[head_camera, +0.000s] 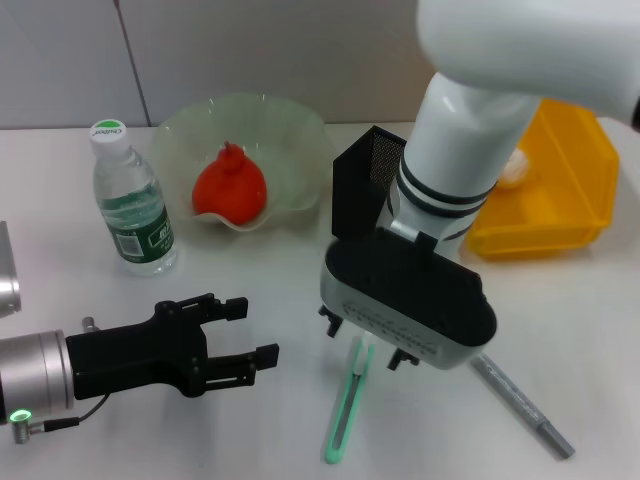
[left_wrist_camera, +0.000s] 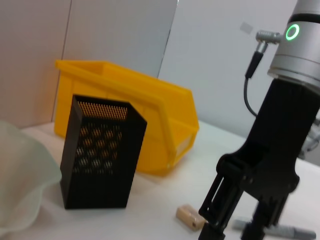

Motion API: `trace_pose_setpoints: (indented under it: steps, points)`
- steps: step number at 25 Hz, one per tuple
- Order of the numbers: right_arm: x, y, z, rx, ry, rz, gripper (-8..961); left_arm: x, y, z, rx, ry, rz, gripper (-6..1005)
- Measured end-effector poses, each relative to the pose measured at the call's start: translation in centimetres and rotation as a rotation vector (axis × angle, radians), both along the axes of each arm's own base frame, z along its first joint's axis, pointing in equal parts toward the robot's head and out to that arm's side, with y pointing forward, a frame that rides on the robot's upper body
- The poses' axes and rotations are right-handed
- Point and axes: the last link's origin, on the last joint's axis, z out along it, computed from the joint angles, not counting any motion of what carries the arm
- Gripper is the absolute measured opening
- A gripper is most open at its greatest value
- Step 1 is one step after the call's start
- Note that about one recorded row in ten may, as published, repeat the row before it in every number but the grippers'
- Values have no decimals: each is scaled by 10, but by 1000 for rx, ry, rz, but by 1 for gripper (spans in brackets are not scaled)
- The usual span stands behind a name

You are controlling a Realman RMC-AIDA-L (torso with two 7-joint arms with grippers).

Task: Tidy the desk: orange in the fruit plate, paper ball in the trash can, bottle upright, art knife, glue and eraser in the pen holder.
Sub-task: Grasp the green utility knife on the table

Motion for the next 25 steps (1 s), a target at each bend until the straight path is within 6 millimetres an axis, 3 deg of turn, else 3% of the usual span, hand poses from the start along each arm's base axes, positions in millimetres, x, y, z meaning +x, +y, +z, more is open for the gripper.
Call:
trace_pose_setpoints:
  steps: [6,8,9,14,15,16,19,21,23,25]
  points:
    - [-6,2,21,178,192,-216,743,3,2,9,30,-34,-15,812]
    - [-3,3,29,236,250,-326,743,3,3,13,38,-36,-18,812]
    - [3,3,37,285,325,-472,743,2,4,17,42,-35,-17,812]
    - [19,5,60,334,531,-728,743,1,6,27,34,-38,-5,812]
    - [33,4,75,342,661,-846,743,1,7,29,30,-40,-1,811]
    - [33,4,75,342,661,-846,743,1,7,31,24,-43,1,811]
    - [77,-2,105,363,938,-1048,743,5,7,36,8,-52,-21,811]
    - [86,-4,109,366,977,-1076,743,6,6,36,7,-52,-27,811]
    - [122,-12,125,386,1122,-1160,742,12,4,34,-3,-74,-39,811]
    - [129,-14,128,393,1143,-1176,742,15,4,33,-12,-84,-39,811]
